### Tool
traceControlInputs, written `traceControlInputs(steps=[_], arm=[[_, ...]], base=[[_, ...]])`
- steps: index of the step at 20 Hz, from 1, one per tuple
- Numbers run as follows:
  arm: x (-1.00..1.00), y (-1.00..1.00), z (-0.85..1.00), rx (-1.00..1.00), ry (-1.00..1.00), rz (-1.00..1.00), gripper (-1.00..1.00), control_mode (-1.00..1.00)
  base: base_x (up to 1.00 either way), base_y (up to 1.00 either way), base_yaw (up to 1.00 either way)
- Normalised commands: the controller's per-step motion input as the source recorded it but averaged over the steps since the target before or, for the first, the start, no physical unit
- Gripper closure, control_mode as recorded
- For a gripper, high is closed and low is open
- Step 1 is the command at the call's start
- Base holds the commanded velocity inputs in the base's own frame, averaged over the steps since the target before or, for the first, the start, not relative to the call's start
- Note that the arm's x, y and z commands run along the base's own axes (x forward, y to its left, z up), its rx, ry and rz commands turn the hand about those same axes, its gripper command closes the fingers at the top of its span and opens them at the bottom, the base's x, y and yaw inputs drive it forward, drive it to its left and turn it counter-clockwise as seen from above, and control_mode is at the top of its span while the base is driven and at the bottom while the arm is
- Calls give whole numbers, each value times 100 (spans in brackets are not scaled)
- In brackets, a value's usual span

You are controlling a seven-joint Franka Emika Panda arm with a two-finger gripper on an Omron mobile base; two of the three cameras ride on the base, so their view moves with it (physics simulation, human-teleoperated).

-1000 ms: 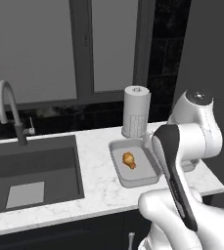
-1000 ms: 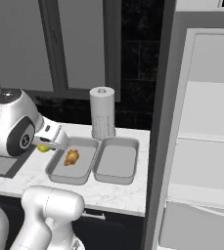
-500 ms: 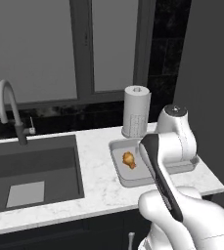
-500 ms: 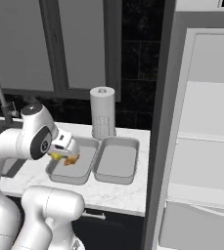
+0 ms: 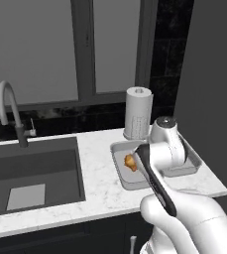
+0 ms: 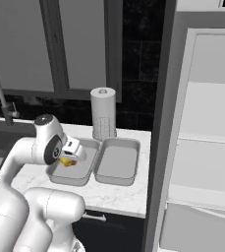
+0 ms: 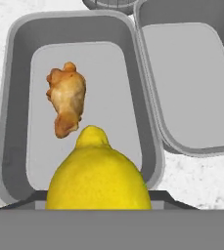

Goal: Place one lemon and one chicken drumstick in each tupperware on the nearby counter, to pack two identical lunches.

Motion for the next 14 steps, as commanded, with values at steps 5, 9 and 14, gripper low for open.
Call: traceControlInputs(steps=[5, 9, 14], arm=[[73, 0, -32, 0, 0, 0, 100, -100], [61, 0, -35, 0, 3, 0, 100, -100], [43, 0, -37, -1, 8, 0, 100, -100]], base=[[0, 0, 0], [0, 0, 0], [0, 0, 0]])
